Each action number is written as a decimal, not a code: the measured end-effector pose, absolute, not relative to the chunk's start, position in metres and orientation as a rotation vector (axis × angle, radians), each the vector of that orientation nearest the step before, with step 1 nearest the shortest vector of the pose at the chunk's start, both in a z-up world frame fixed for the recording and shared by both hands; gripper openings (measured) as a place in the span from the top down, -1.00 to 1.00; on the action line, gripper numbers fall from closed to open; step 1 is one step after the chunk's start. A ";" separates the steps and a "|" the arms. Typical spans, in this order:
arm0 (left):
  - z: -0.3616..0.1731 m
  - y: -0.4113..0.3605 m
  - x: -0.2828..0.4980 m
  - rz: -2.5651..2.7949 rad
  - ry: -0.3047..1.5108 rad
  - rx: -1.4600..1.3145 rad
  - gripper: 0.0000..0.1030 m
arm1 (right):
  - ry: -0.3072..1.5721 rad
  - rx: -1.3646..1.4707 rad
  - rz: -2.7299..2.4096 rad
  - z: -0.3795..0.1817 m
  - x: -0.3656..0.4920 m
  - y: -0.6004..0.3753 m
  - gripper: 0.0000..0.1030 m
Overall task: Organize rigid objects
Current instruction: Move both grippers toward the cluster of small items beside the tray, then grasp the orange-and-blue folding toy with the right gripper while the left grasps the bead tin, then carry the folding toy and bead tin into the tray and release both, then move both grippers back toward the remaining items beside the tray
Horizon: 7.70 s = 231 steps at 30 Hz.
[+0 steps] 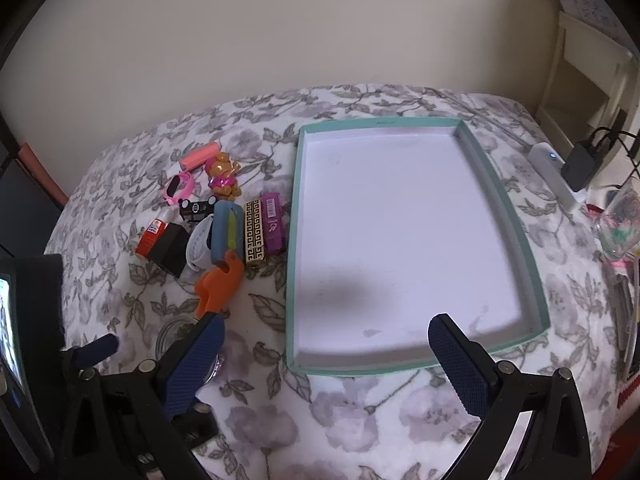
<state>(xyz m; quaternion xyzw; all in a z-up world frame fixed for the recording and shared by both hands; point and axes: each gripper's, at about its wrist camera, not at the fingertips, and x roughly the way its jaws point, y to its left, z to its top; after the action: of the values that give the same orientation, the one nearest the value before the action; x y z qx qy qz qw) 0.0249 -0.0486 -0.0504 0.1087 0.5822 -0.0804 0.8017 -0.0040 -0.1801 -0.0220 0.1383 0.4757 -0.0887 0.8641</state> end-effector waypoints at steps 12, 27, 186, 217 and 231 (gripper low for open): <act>-0.068 -0.048 0.037 -0.206 1.332 0.155 -0.38 | 1.004 0.294 -0.169 -0.021 0.014 -0.174 -1.00; -0.059 -0.010 0.062 -0.130 1.322 0.035 -0.37 | 1.004 0.296 -0.117 -0.023 0.043 -0.162 -1.00; 0.003 -0.125 0.151 -0.141 1.052 -0.044 -0.80 | 0.847 0.235 -0.295 -0.018 0.061 -0.327 -1.00; 0.066 0.062 0.107 0.190 0.998 -0.203 -0.80 | 0.786 0.175 0.072 0.032 0.066 -0.167 -1.00; -0.009 0.124 0.129 0.265 1.183 -0.287 -0.80 | 0.947 0.184 0.134 -0.034 0.100 -0.123 -0.99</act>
<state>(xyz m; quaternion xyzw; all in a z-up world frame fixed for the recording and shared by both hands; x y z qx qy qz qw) 0.1290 0.1236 -0.0090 -0.1342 0.5540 0.1239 0.8122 0.1003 -0.1227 -0.0341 0.0882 0.4548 0.0642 0.8839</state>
